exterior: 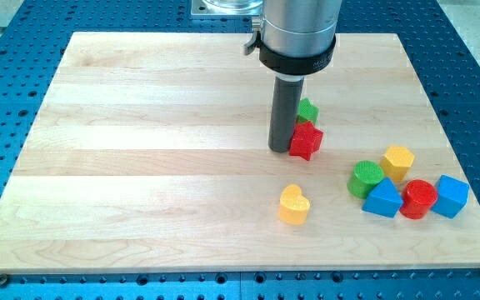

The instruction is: Push the arm at the bottom right corner of the board

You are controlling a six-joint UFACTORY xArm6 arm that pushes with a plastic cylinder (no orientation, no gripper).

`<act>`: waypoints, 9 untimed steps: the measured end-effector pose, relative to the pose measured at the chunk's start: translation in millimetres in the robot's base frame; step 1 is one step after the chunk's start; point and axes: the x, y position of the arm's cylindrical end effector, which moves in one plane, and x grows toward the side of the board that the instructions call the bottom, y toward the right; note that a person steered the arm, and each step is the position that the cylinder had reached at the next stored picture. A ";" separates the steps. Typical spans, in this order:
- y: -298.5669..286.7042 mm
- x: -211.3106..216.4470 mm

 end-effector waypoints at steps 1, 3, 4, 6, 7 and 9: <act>-1.0 13.7; -59.6 -80.9; -6.2 -149.7; 191.5 -150.4; 254.8 -109.0; 278.8 24.1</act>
